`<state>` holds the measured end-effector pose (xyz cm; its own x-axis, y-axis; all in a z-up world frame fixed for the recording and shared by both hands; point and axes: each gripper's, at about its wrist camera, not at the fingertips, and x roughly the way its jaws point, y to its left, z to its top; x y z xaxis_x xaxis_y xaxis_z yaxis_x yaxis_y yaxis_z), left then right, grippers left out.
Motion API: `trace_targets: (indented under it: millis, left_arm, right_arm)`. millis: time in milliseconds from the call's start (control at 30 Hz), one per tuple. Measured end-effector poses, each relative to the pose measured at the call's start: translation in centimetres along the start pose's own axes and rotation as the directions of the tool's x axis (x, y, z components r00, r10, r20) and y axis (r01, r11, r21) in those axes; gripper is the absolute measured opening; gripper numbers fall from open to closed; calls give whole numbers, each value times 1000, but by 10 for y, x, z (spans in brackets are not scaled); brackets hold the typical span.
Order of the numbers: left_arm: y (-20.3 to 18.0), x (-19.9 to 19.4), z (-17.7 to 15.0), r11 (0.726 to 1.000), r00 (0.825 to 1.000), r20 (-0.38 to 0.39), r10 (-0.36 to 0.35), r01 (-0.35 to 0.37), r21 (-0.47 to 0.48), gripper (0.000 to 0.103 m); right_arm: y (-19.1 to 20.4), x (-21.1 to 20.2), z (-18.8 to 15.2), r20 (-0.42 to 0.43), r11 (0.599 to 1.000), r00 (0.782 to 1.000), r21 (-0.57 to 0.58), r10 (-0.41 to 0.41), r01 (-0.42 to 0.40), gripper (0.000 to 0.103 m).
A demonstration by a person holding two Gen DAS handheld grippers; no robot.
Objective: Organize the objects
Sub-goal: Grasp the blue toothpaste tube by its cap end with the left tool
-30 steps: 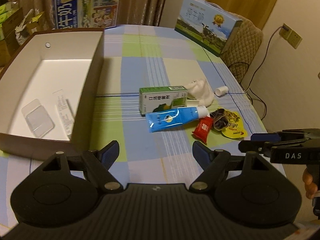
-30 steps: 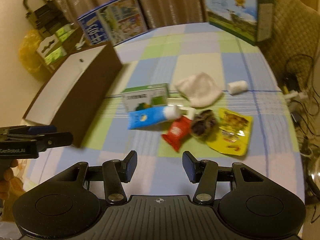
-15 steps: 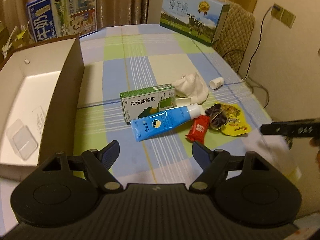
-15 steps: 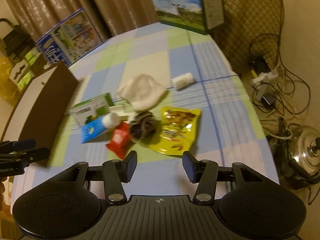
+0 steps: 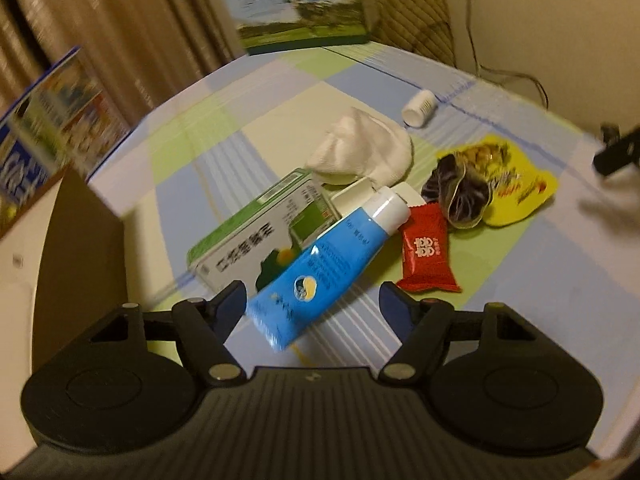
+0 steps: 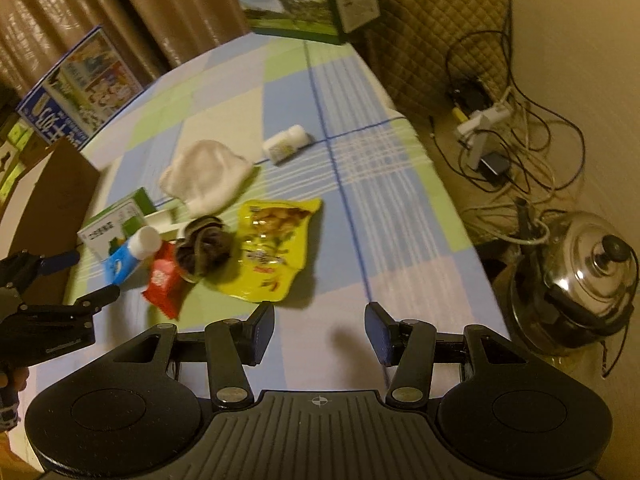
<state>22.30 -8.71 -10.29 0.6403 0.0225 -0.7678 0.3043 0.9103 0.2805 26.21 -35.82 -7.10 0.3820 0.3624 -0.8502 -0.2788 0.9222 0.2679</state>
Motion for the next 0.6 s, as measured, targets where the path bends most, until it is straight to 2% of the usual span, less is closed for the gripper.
trace_targets:
  millis: [233, 367, 533, 600]
  left_arm:
    - [-11, 35, 6, 987, 1000, 6, 0, -1, 163, 63]
    - [-16, 47, 7, 974, 1000, 11, -25, 22, 224, 59]
    - [-21, 52, 6, 961, 999, 20, -39, 32, 276, 42]
    - [-22, 52, 5, 957, 999, 25, -32, 24, 290, 40]
  right_arm:
    - [-11, 2, -1, -12, 999, 1000, 39, -23, 23, 48]
    - [-15, 3, 0, -17, 998, 999, 50, -32, 32, 48]
    - [-17, 6, 1, -18, 998, 999, 56, -29, 30, 48]
    - [-17, 9, 4, -18, 998, 1000, 54, -21, 22, 48]
